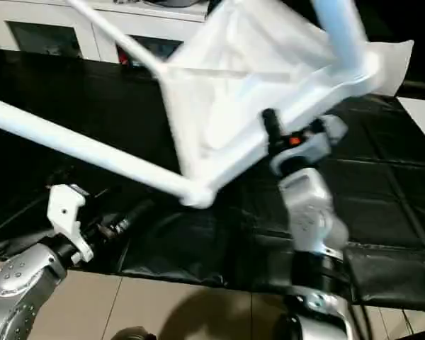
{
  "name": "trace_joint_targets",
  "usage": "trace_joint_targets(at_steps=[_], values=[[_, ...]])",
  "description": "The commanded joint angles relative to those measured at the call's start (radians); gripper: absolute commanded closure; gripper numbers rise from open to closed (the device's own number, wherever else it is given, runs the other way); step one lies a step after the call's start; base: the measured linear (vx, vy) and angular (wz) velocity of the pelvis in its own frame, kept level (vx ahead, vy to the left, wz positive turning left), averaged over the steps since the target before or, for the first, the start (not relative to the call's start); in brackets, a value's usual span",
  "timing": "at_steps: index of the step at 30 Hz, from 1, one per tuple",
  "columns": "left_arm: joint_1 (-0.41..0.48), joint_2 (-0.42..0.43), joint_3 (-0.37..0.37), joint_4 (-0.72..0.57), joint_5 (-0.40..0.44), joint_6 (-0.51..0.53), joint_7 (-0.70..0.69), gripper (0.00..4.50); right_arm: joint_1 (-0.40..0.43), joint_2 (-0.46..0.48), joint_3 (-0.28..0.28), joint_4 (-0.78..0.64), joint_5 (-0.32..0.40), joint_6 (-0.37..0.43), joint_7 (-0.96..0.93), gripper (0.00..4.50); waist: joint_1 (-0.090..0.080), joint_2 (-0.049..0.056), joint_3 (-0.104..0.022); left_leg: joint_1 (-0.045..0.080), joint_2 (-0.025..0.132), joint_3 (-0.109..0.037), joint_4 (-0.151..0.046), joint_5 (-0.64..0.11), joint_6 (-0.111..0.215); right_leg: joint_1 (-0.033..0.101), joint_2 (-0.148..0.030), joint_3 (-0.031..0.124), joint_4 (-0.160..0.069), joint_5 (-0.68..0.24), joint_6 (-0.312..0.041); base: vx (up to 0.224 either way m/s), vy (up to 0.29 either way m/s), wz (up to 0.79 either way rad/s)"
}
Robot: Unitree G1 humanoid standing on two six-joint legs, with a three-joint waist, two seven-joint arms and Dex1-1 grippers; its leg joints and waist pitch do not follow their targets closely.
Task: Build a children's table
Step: Flip table
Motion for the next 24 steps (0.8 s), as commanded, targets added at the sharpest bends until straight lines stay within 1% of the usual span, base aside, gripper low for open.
trace_joint_targets(at_steps=[1, 2, 3, 4, 5, 8, 10, 12, 13, 14, 15, 17, 19, 21, 22, 24], values=[[0.009, 0.014, -0.024, -0.045, -0.007, 0.025, -0.026, 0.0, 0.009, -0.046, 0.015, -0.101, -0.086, -0.04, -0.016, 2.68, -0.009, -0.005, -0.063, 0.016, 0.1, -0.043, -0.078, -0.065, 0.032, 0.052, -0.153, 0.106, -0.096, -0.277, 0.095, 0.0, 0.0, 0.0], [0.01, 0.017, -0.029, -0.05, -0.01, 0.033, -0.03, 0.0, 0.013, -0.046, 0.015, -0.115, -0.095, -0.042, -0.028, 2.68, -0.01, -0.006, -0.062, 0.016, 0.097, -0.044, -0.079, -0.075, 0.026, 0.054, -0.153, 0.105, -0.098, -0.293, 0.094, 0.0, 0.0, 0.0], [0.012, 0.021, -0.039, -0.054, -0.011, 0.042, -0.031, 0.0, 0.019, -0.043, 0.014, -0.145, -0.106, -0.045, -0.051, 2.68, -0.011, -0.002, -0.063, 0.015, 0.096, -0.045, -0.08, -0.074, 0.023, 0.056, -0.155, 0.106, -0.099, -0.297, 0.095, 0.0, 0.0, 0.0], [0.013, 0.021, -0.041, -0.055, -0.013, 0.046, -0.032, 0.0, 0.02, -0.041, 0.013, -0.154, -0.111, -0.047, -0.061, 2.68, -0.011, -0.004, -0.063, 0.016, 0.096, -0.044, -0.08, -0.073, 0.021, 0.055, -0.154, 0.107, -0.099, -0.296, 0.098, 0.0, 0.0, 0.0], [0.015, 0.023, -0.047, -0.055, -0.01, 0.051, -0.033, 0.0, 0.022, -0.041, 0.015, -0.17, -0.117, -0.048, -0.077, 2.7, -0.012, -0.004, -0.063, 0.014, 0.091, -0.043, -0.079, -0.069, 0.023, 0.057, -0.153, 0.106, -0.098, -0.29, 0.104, 0.0, 0.0, 0.0], [0.017, 0.026, -0.051, -0.056, -0.007, 0.058, -0.033, 0.0, 0.025, -0.044, 0.019, -0.189, -0.14, -0.057, -0.115, 2.75, -0.014, -0.005, -0.065, 0.014, 0.09, -0.043, -0.078, -0.069, 0.026, 0.057, -0.151, 0.105, -0.099, -0.286, 0.111, 0.0, 0.0, 0.0], [0.017, 0.025, -0.05, -0.058, -0.009, 0.061, -0.033, 0.0, 0.024, -0.051, 0.025, -0.197, -0.152, -0.058, -0.13, 2.77, -0.016, -0.004, -0.064, 0.013, 0.09, -0.044, -0.078, -0.07, 0.028, 0.057, -0.148, 0.104, -0.099, -0.282, 0.113, 0.0, 0.0, 0.0], [0.017, 0.026, -0.051, -0.061, -0.012, 0.065, -0.034, 0.0, 0.022, -0.053, 0.028, -0.207, -0.173, -0.06, -0.154, 2.78, -0.016, -0.004, -0.064, 0.014, 0.091, -0.045, -0.078, -0.066, 0.03, 0.057, -0.147, 0.104, -0.096, -0.265, 0.115, 0.0, 0.0, 0.0], [0.016, 0.026, -0.051, -0.062, -0.011, 0.066, -0.034, 0.0, 0.023, -0.059, 0.035, -0.211, -0.191, -0.063, -0.159, 2.78, -0.017, -0.004, -0.064, 0.013, 0.092, -0.045, -0.078, -0.065, 0.03, 0.057, -0.147, 0.104, -0.096, -0.261, 0.115, 0.0, 0.0, 0.0], [0.015, 0.029, -0.052, -0.065, -0.01, 0.07, -0.032, 0.0, 0.025, -0.07, 0.052, -0.219, -0.234, -0.068, -0.17, 2.78, -0.017, -0.007, -0.064, 0.012, 0.089, -0.045, -0.077, -0.057, 0.029, 0.057, -0.147, 0.104, -0.093, -0.251, 0.115, 0.0, 0.0, 0.0], [0.015, 0.028, -0.053, -0.066, -0.01, 0.071, -0.031, 0.0, 0.026, -0.074, 0.056, -0.221, -0.246, -0.068, -0.173, 2.78, -0.017, -0.007, -0.064, 0.012, 0.089, -0.045, -0.077, -0.057, 0.029, 0.057, -0.147, 0.104, -0.093, -0.251, 0.115, 0.0, 0.0, 0.0], [0.014, 0.028, -0.058, -0.068, -0.008, 0.075, -0.029, 0.0, 0.018, -0.076, 0.062, -0.225, -0.278, -0.057, -0.213, 2.79, -0.018, -0.011, -0.065, 0.012, 0.088, -0.043, -0.076, -0.051, 0.029, 0.058, -0.146, 0.105, -0.091, -0.249, 0.12, 0.0, 0.0, 0.0], [0.012, 0.029, -0.059, -0.07, -0.006, 0.077, -0.028, 0.0, 0.014, -0.079, 0.071, -0.218, -0.288, -0.054, -0.222, 2.79, -0.018, -0.01, -0.063, 0.015, 0.089, -0.043, -0.077, -0.062, 0.028, 0.056, -0.147, 0.105, -0.094, -0.264, 0.122, 0.0, 0.0, 0.0], [0.007, 0.031, -0.06, -0.074, -0.005, 0.08, -0.028, 0.0, 0.016, -0.094, 0.102, -0.215, -0.324, -0.045, -0.235, 2.8, -0.019, -0.014, -0.064, 0.013, 0.088, -0.043, -0.077, -0.06, 0.027, 0.058, -0.146, 0.104, -0.094, -0.261, 0.126, 0.0, 0.0, 0.0], [0.007, 0.032, -0.06, -0.074, -0.004, 0.08, -0.028, 0.0, 0.017, -0.096, 0.105, -0.215, -0.328, -0.042, -0.236, 2.8, -0.02, -0.013, -0.063, 0.013, 0.089, -0.044, -0.077, -0.06, 0.027, 0.057, -0.145, 0.104, -0.093, -0.26, 0.126, 0.0, 0.0, 0.0], [-0.002, 0.039, -0.055, -0.081, -0.001, 0.081, -0.029, 0.0, 0.016, -0.112, 0.135, -0.218, -0.366, -0.026, -0.237, 2.81, -0.023, -0.014, -0.064, 0.011, 0.086, -0.043, -0.076, -0.059, 0.027, 0.06, -0.146, 0.104, -0.093, -0.253, 0.133, 0.0, 0.0, 0.0]])
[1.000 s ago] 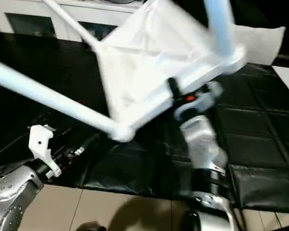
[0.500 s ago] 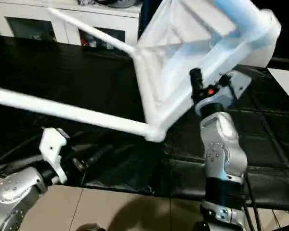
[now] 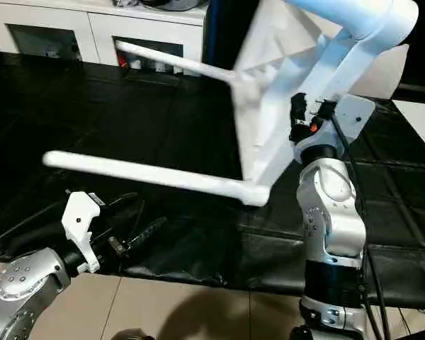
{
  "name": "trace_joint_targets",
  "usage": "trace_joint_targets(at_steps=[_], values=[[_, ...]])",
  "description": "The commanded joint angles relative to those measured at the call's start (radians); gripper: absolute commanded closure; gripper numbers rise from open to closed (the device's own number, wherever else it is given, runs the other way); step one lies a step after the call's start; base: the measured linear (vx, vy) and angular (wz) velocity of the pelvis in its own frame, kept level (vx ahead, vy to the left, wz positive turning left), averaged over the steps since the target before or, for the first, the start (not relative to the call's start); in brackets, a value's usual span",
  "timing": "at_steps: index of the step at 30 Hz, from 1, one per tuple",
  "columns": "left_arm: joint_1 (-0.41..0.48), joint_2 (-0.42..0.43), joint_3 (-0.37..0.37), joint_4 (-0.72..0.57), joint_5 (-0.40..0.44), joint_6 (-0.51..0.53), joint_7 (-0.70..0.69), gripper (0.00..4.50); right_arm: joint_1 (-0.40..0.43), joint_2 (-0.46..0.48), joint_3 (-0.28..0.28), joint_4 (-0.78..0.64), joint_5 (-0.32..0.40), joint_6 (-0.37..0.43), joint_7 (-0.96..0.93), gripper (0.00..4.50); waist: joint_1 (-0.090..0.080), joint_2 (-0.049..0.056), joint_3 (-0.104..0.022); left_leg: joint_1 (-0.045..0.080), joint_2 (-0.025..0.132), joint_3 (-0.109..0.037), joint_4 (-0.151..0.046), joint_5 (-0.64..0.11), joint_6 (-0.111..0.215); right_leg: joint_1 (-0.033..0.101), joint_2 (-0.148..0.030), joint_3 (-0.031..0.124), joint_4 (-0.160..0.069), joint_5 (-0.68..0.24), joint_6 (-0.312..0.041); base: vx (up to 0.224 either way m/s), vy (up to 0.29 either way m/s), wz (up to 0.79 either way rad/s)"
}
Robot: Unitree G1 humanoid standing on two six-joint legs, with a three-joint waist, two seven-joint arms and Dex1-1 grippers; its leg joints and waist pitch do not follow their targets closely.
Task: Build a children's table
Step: Flip table
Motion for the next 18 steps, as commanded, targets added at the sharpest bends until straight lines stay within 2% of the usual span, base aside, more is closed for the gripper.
trace_joint_targets(at_steps=[1, 3, 4, 5, 6, 9, 10, 11, 12, 16, 17, 18], values=[[-0.014, 0.01, -0.004, -0.03, 0.006, 0.008, -0.002, 0.0, -0.012, -0.024, 0.006, -0.04, -0.047, -0.005, -0.017, 2.81, -0.009, -0.009, -0.065, 0.004, 0.085, -0.043, -0.073, -0.057, 0.029, 0.055, -0.145, 0.104, -0.091, -0.252, 0.133, 0.0, 0.0, 0.0], [-0.033, 0.025, 0.009, -0.05, 0.005, 0.018, -0.004, 0.0, -0.018, -0.027, 0.026, -0.036, -0.072, 0.003, -0.021, 2.81, -0.015, -0.015, -0.065, 0.002, 0.085, -0.044, -0.074, -0.052, 0.03, 0.057, -0.145, 0.103, -0.088, -0.251, 0.136, 0.0, 0.0, 0.0], [-0.041, 0.031, 0.014, -0.058, 0.003, 0.024, -0.005, 0.0, -0.021, -0.025, 0.03, -0.035, -0.079, 0.006, -0.023, 2.81, -0.014, -0.013, -0.066, 0.004, 0.086, -0.045, -0.073, -0.052, 0.029, 0.057, -0.145, 0.103, -0.089, -0.249, 0.135, 0.0, 0.0, 0.0], [-0.052, 0.04, 0.023, -0.07, 0.002, 0.03, -0.006, 0.0, -0.025, -0.026, 0.044, -0.031, -0.084, 0.011, -0.014, 2.81, -0.018, -0.013, -0.065, 0.008, 0.092, -0.047, -0.075, -0.055, 0.027, 0.054, -0.144, 0.103, -0.087, -0.231, 0.126, 0.0, 0.0, 0.0], [-0.062, 0.046, 0.029, -0.078, 0.001, 0.035, -0.006, 0.0, -0.03, -0.027, 0.055, -0.027, -0.088, 0.013, -0.008, 2.81, -0.021, -0.018, -0.065, 0.008, 0.093, -0.047, -0.075, -0.055, 0.026, 0.054, -0.143, 0.103, -0.086, -0.224, 0.123, 0.0, 0.0, 0.0], [-0.093, 0.06, 0.052, -0.101, 0.005, 0.039, 0.003, 0.0, -0.04, -0.039, 0.09, -0.018, -0.106, 0.022, 0.006, 2.81, -0.025, -0.019, -0.065, 0.009, 0.094, -0.048, -0.075, -0.05, 0.019, 0.056, -0.146, 0.106, -0.079, -0.195, 0.1, 0.0, 0.0, 0.0], [-0.118, 0.065, 0.062, -0.106, 0.011, 0.044, 0.015, 0.0, -0.042, -0.042, 0.101, -0.013, -0.114, 0.028, 0.007, 2.81, -0.026, -0.02, -0.065, 0.009, 0.094, -0.048, -0.074, -0.051, 0.017, 0.055, -0.146, 0.106, -0.079, -0.195, 0.097, 0.0, 0.0, 0.0], [-0.158, 0.071, 0.068, -0.107, 0.028, 0.05, 0.033, 0.0, -0.043, -0.041, 0.11, -0.003, -0.12, 0.038, 0.007, 2.81, -0.028, -0.025, -0.066, 0.01, 0.093, -0.047, -0.074, -0.05, 0.016, 0.056, -0.145, 0.106, -0.077, -0.192, 0.094, 0.0, 0.0, 0.0], [-0.181, 0.076, 0.069, -0.106, 0.037, 0.054, 0.044, 0.0, -0.043, -0.038, 0.112, 0.003, -0.126, 0.044, 0.007, 2.81, -0.029, -0.023, -0.064, 0.01, 0.092, -0.047, -0.074, -0.052, 0.016, 0.055, -0.145, 0.108, -0.077, -0.196, 0.091, 0.0, 0.0, 0.0], [-0.255, 0.079, 0.049, -0.094, 0.092, 0.054, 0.075, 0.0, -0.039, -0.029, 0.122, 0.02, -0.13, 0.059, 0.019, 2.81, -0.035, -0.026, -0.066, 0.004, 0.088, -0.047, -0.071, -0.046, 0.015, 0.061, -0.147, 0.108, -0.078, -0.201, 0.098, 0.0, 0.0, 0.0], [-0.27, 0.081, 0.039, -0.087, 0.112, 0.047, 0.08, 0.0, -0.037, -0.032, 0.131, 0.026, -0.135, 0.063, 0.026, 2.46, -0.036, -0.023, -0.067, 0.005, 0.089, -0.048, -0.07, -0.04, 0.016, 0.06, -0.145, 0.107, -0.077, -0.192, 0.1, 0.0, 0.0, 0.0], [-0.282, 0.084, 0.029, -0.079, 0.134, 0.038, 0.084, 0.0, -0.035, -0.038, 0.142, 0.03, -0.148, 0.068, 0.027, 2.25, -0.037, -0.025, -0.068, 0.004, 0.09, -0.049, -0.07, -0.035, 0.017, 0.061, -0.144, 0.107, -0.075, -0.181, 0.1, 0.0, 0.0, 0.0]])
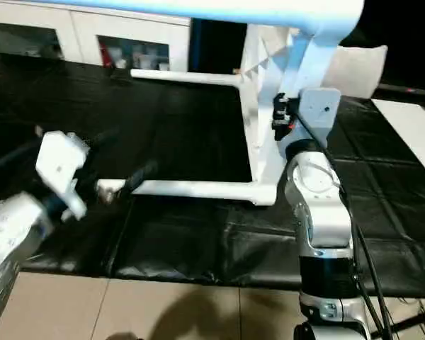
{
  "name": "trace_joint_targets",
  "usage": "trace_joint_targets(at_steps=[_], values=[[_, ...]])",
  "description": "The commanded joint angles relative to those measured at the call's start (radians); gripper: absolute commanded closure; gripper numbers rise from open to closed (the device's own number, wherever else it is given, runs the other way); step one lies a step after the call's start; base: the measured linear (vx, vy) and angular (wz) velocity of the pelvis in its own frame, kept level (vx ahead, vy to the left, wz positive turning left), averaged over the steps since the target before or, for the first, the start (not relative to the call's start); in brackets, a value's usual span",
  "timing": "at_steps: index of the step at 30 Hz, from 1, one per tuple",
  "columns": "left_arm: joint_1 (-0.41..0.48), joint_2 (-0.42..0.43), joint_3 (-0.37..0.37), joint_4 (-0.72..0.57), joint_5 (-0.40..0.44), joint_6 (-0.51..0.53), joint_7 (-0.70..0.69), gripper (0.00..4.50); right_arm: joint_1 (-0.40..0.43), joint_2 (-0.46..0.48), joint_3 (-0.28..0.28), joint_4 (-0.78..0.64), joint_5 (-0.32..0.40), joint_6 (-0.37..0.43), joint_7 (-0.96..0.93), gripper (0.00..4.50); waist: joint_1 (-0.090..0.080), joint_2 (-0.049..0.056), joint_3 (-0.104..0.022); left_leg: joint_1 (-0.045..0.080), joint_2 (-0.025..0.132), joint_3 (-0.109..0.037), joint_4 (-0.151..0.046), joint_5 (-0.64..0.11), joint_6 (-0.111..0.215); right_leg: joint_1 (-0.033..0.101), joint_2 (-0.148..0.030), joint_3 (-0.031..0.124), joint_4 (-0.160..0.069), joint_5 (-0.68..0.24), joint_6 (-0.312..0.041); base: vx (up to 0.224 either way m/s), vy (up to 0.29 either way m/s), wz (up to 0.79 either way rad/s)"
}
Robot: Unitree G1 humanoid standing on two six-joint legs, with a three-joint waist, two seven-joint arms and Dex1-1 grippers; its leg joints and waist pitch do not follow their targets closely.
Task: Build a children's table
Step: Flip table
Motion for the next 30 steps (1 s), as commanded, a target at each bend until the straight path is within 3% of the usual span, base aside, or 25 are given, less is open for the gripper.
trace_joint_targets(at_steps=[1, 3, 6, 14, 17, 19, 22, 24, 27, 28, 30], values=[[-0.034, 0.009, -0.042, 0.04, 0.083, -0.039, 0.023, 0.0, 0.007, -0.036, 0.048, 0.021, -0.051, 0.031, 0.044, 2.11, 0.0, 0.003, -0.067, 0.002, 0.091, -0.049, -0.069, -0.034, 0.02, 0.06, -0.146, 0.105, -0.074, -0.175, 0.099, 0.0, 0.0, 0.0], [-0.044, 0.0, -0.043, 0.056, 0.092, -0.056, 0.034, 0.0, 0.011, -0.022, 0.043, 0.029, -0.004, 0.022, 0.083, 1.94, 0.001, 0.005, -0.066, 0.001, 0.086, -0.048, -0.068, -0.054, 0.022, 0.062, -0.148, 0.105, -0.082, -0.197, 0.114, 0.0, 0.0, 0.0], [-0.069, -0.023, -0.049, 0.101, 0.128, -0.119, 0.071, 0.0, 0.037, -0.028, 0.068, 0.033, -0.009, 0.022, 0.102, 1.77, 0.001, 0.008, -0.067, 0.004, 0.088, -0.051, -0.068, -0.072, 0.021, 0.062, -0.147, 0.101, -0.09, -0.234, 0.121, 0.0, 0.0, 0.0], [-0.124, -0.111, -0.04, 0.198, 0.182, -0.265, 0.171, 0.0, 0.055, 0.0, 0.042, 0.094, -0.002, -0.004, 0.101, 1.12, 0.003, 0.0, -0.069, 0.002, 0.092, -0.052, -0.067, -0.066, 0.027, 0.062, -0.154, 0.1, -0.089, -0.229, 0.083, 0.0, 0.0, 0.0], [-0.138, -0.111, -0.043, 0.23, 0.213, -0.291, 0.194, 0.0, 0.057, 0.007, 0.032, 0.127, -0.009, -0.027, 0.092, 0.91, 0.004, 0.0, -0.07, 0.003, 0.091, -0.051, -0.067, -0.062, 0.03, 0.061, -0.153, 0.1, -0.088, -0.227, 0.086, 0.0, 0.0, 0.0], [-0.145, -0.117, -0.039, 0.241, 0.23, -0.264, 0.222, 0.0, 0.055, -0.018, 0.058, 0.161, -0.056, -0.062, 0.084, 0.68, 0.006, -0.002, -0.071, 0.004, 0.092, -0.052, -0.066, -0.057, 0.029, 0.061, -0.154, 0.1, -0.087, -0.223, 0.085, 0.0, 0.0, 0.0], [-0.153, -0.118, -0.04, 0.245, 0.191, -0.256, 0.177, 0.0, 0.048, -0.019, 0.057, 0.186, -0.039, -0.043, 0.1, 0.44, 0.007, -0.001, -0.071, 0.004, 0.095, -0.052, -0.066, -0.047, 0.03, 0.061, -0.157, 0.102, -0.081, -0.188, 0.067, 0.0, 0.0, 0.0], [-0.155, -0.108, -0.051, 0.269, 0.216, -0.316, 0.165, 0.0, 0.043, -0.018, 0.061, 0.195, -0.025, -0.037, 0.13, 0.34, 0.009, 0.0, -0.072, 0.002, 0.093, -0.052, -0.066, -0.047, 0.039, 0.063, -0.157, 0.102, -0.082, -0.185, 0.059, 0.0, 0.0, 0.0], [-0.153, -0.028, -0.109, 0.322, 0.383, -0.491, 0.193, 0.0, 0.032, -0.011, 0.063, 0.232, -0.02, -0.059, 0.152, 0.34, 0.008, 0.0, -0.07, 0.001, 0.094, -0.057, -0.069, -0.06, 0.045, 0.062, -0.154, 0.101, -0.086, -0.205, 0.084, 0.0, 0.0, 0.0], [-0.153, -0.023, -0.111, 0.324, 0.395, -0.501, 0.199, 0.0, 0.031, -0.01, 0.063, 0.235, -0.019, -0.061, 0.152, 0.34, 0.009, 0.002, -0.071, 0.002, 0.094, -0.056, -0.069, -0.061, 0.043, 0.062, -0.155, 0.101, -0.086, -0.21, 0.085, 0.0, 0.0, 0.0], [-0.163, 0.0, -0.116, 0.324, 0.451, -0.545, 0.234, 0.0, 0.028, -0.007, 0.063, 0.25, -0.017, -0.076, 0.159, 0.34, 0.007, 0.004, -0.072, 0.006, 0.102, -0.058, -0.069, -0.059, 0.03, 0.061, -0.159, 0.102, -0.08, -0.192, 0.062, 0.0, 0.0, 0.0]])
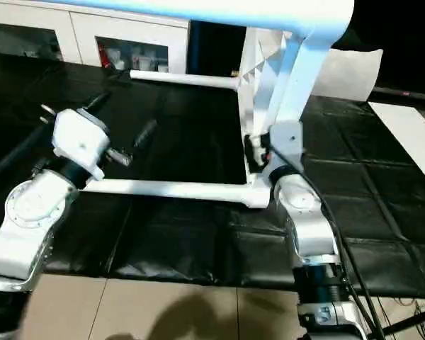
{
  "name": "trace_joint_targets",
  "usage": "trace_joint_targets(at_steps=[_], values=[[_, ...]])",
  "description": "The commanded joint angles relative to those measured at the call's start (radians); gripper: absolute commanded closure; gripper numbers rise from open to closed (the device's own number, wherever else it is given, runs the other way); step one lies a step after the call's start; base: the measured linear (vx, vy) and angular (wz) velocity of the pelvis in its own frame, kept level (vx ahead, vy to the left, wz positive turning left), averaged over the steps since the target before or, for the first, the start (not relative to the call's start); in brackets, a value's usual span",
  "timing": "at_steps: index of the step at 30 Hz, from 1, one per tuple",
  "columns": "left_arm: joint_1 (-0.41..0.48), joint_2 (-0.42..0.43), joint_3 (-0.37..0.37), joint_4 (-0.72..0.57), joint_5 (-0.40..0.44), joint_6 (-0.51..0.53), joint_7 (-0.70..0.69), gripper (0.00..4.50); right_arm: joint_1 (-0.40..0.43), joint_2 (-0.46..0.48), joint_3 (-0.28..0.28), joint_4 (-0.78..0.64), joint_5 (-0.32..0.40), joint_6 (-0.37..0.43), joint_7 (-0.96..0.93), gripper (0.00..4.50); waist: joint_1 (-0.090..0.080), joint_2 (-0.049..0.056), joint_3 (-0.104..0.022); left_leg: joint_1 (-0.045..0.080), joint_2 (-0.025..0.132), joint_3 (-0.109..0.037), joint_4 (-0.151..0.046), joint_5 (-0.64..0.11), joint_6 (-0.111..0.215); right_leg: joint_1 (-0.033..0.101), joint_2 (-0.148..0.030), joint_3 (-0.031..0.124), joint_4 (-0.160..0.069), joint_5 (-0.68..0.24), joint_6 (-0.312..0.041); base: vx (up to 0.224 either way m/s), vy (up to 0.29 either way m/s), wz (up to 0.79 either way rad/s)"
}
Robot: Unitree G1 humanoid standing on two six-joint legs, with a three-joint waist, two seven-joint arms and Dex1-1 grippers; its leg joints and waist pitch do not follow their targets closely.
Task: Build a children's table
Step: Flip table
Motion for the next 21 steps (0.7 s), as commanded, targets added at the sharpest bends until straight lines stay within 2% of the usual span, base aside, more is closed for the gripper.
trace_joint_targets(at_steps=[1, 4, 7, 10, 12, 15, 16, 17, 21], values=[[-0.027, 0.024, -0.02, -0.004, 0.083, -0.07, 0.043, 0.0, -0.022, -0.001, 0.0, 0.02, 0.006, -0.028, 0.016, 0.5, 0.006, 0.013, -0.068, 0.005, 0.102, -0.055, -0.07, -0.061, 0.032, 0.056, -0.159, 0.102, -0.081, -0.186, 0.056, 0.0, 0.0, 0.0], [-0.046, 0.05, -0.013, -0.013, 0.134, -0.116, 0.06, 0.0, -0.029, 0.006, 0.0, 0.038, 0.005, -0.043, 0.024, 0.6, 0.004, 0.008, -0.067, 0.004, 0.1, -0.053, -0.069, -0.054, 0.032, 0.058, -0.163, 0.106, -0.075, -0.171, 0.029, 0.0, 0.0, 0.0], [-0.063, 0.07, -0.002, -0.019, 0.186, -0.191, 0.098, 0.0, -0.037, 0.011, 0.003, 0.05, 0.002, -0.051, 0.028, 0.96, 0.002, 0.01, -0.066, 0.002, 0.101, -0.053, -0.069, -0.055, 0.032, 0.059, -0.165, 0.106, -0.077, -0.189, 0.02, 0.0, 0.0, 0.0], [-0.092, 0.076, 0.021, -0.034, 0.247, -0.249, 0.16, 0.0, -0.043, 0.007, 0.005, 0.065, -0.001, -0.055, 0.029, 1.13, 0.002, 0.012, -0.066, 0.005, 0.103, -0.053, -0.069, -0.056, 0.031, 0.056, -0.162, 0.105, -0.075, -0.177, 0.01, 0.0, 0.0, 0.0], [-0.11, 0.08, 0.034, -0.042, 0.278, -0.278, 0.197, 0.0, -0.045, 0.005, 0.004, 0.075, -0.005, -0.059, 0.027, 1.34, 0.003, 0.011, -0.066, 0.001, 0.101, -0.053, -0.067, -0.057, 0.03, 0.058, -0.163, 0.106, -0.073, -0.17, 0.003, 0.0, 0.0, 0.0], [-0.131, 0.086, 0.052, -0.058, 0.311, -0.299, 0.229, 0.0, -0.046, 0.003, 0.004, 0.084, -0.011, -0.06, 0.027, 1.52, 0.003, 0.009, -0.065, 0.002, 0.099, -0.051, -0.066, -0.065, 0.028, 0.058, -0.165, 0.105, -0.076, -0.199, 0.006, 0.0, 0.0, 0.0], [-0.14, 0.087, 0.063, -0.065, 0.322, -0.3, 0.24, 0.0, -0.046, 0.002, 0.005, 0.084, -0.014, -0.06, 0.028, 1.62, 0.003, 0.012, -0.065, 0.002, 0.1, -0.052, -0.066, -0.066, 0.026, 0.057, -0.164, 0.105, -0.076, -0.206, 0.009, 0.0, 0.0, 0.0], [-0.16, 0.089, 0.082, -0.075, 0.34, -0.297, 0.26, 0.0, -0.044, 0.001, 0.007, 0.082, -0.018, -0.058, 0.028, 1.81, 0.003, 0.012, -0.065, 0.003, 0.101, -0.052, -0.066, -0.067, 0.025, 0.055, -0.163, 0.105, -0.076, -0.204, 0.011, 0.0, 0.0, 0.0], [-0.208, 0.102, 0.087, -0.054, 0.371, -0.276, 0.257, 0.0, -0.042, 0.0, 0.01, 0.08, -0.025, -0.061, 0.024, 2.05, 0.003, 0.012, -0.066, 0.001, 0.099, -0.052, -0.065, -0.066, 0.023, 0.056, -0.163, 0.105, -0.075, -0.197, 0.009, 0.0, 0.0, 0.0]])
